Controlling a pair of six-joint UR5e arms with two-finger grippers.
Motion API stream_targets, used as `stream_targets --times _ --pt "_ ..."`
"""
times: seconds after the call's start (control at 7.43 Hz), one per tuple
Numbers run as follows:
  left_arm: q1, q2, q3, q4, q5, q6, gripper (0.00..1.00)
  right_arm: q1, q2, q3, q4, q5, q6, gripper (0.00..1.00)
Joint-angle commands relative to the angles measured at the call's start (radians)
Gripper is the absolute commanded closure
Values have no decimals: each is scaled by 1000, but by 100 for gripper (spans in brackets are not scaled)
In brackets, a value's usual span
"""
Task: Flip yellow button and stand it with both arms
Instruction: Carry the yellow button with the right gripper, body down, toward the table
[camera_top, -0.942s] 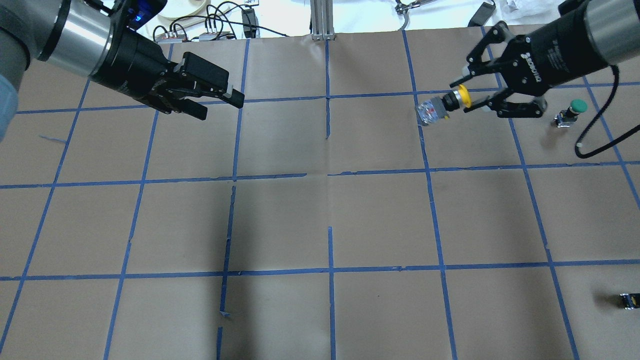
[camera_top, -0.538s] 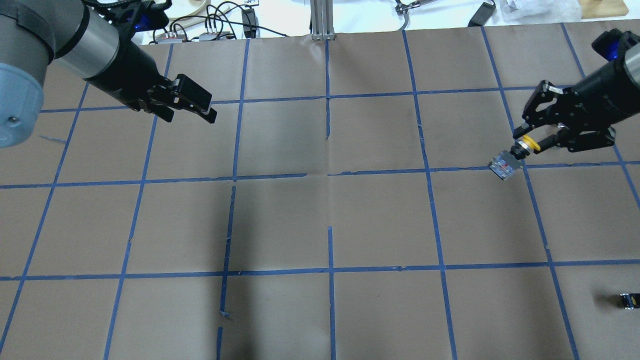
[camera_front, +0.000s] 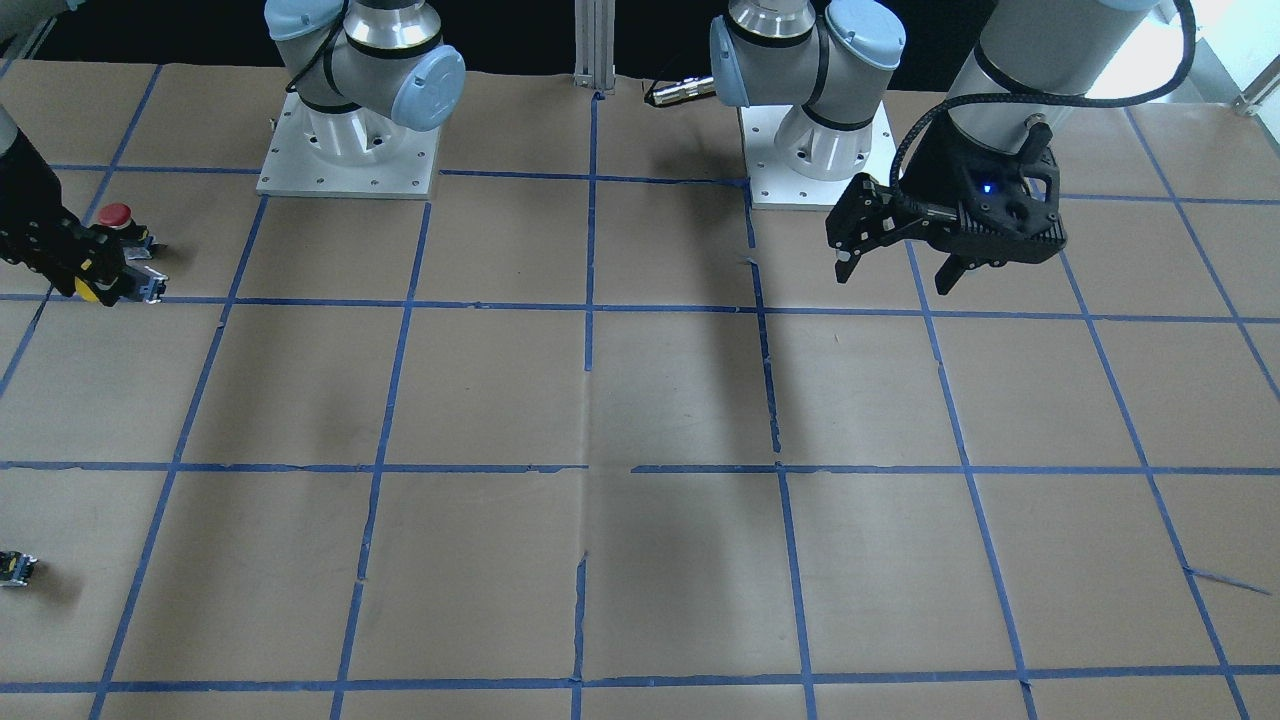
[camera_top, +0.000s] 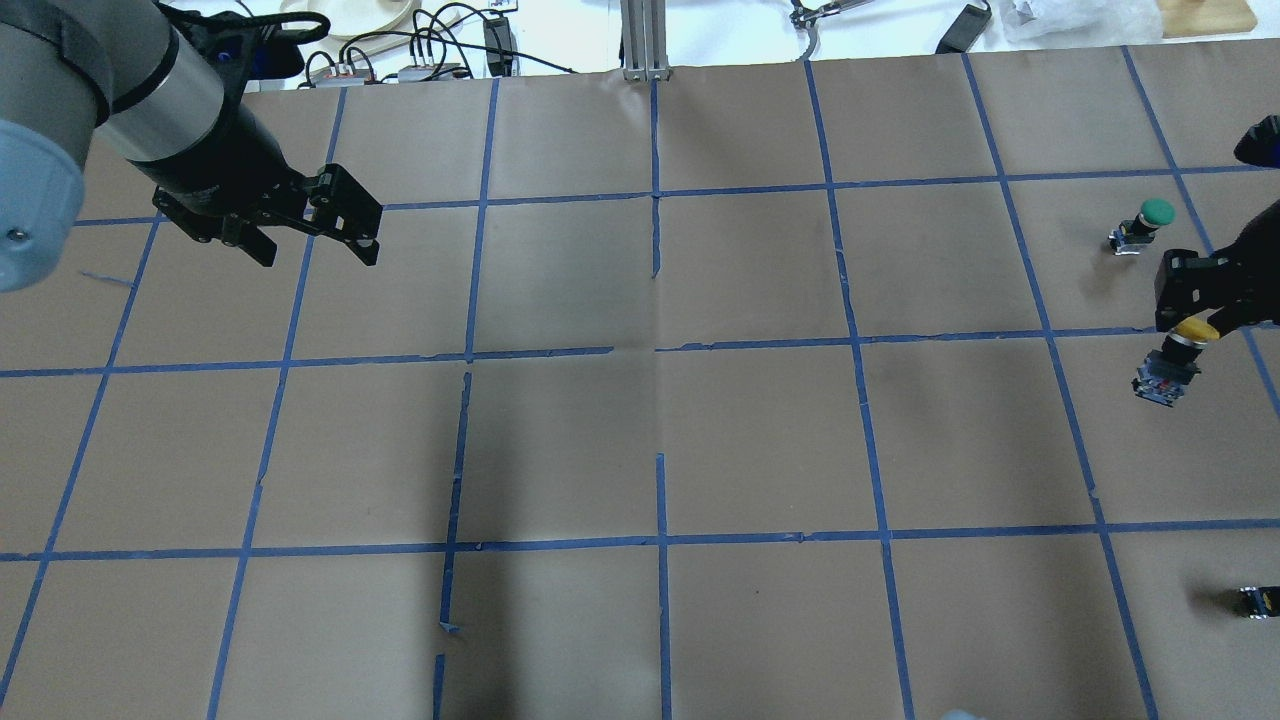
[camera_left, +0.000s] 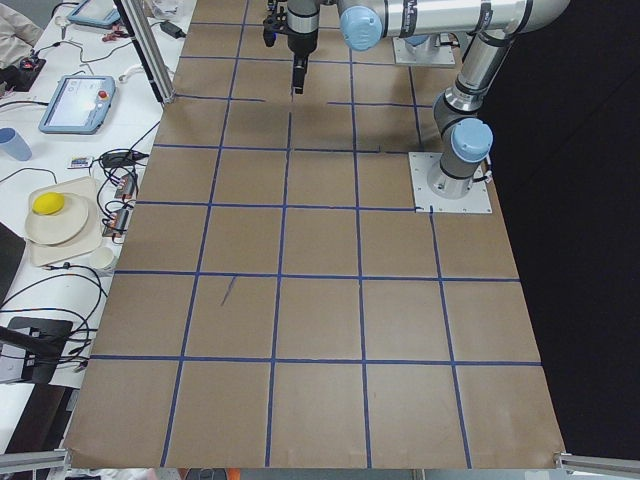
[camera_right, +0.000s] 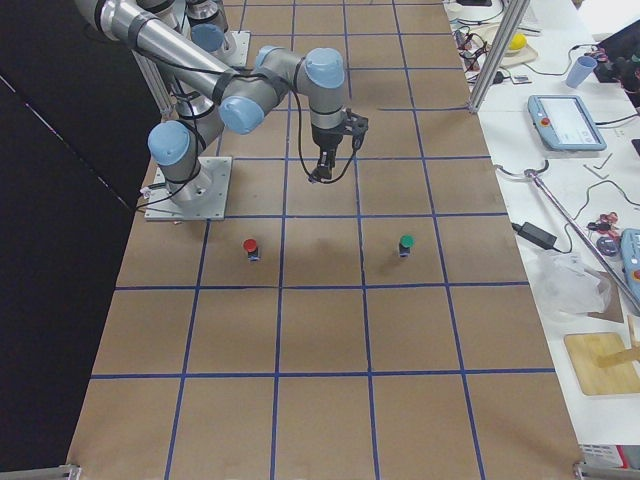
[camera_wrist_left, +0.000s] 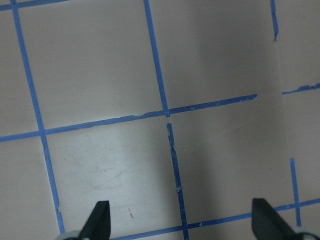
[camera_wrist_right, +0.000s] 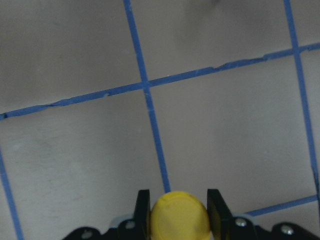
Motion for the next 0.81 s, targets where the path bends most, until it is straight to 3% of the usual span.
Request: stream_targets --times 0.0,0.27,0.67 --pt "-8 27 10 -36 16 -64 0 -104 12 110 -220 1 -189 92" --pt "-63 45 7 -72 21 -65 0 -139 61 123 -300 93 -223 92" --pt "-55 27 -7 -46 19 -56 0 -228 147 132 -402 214 -376 92"
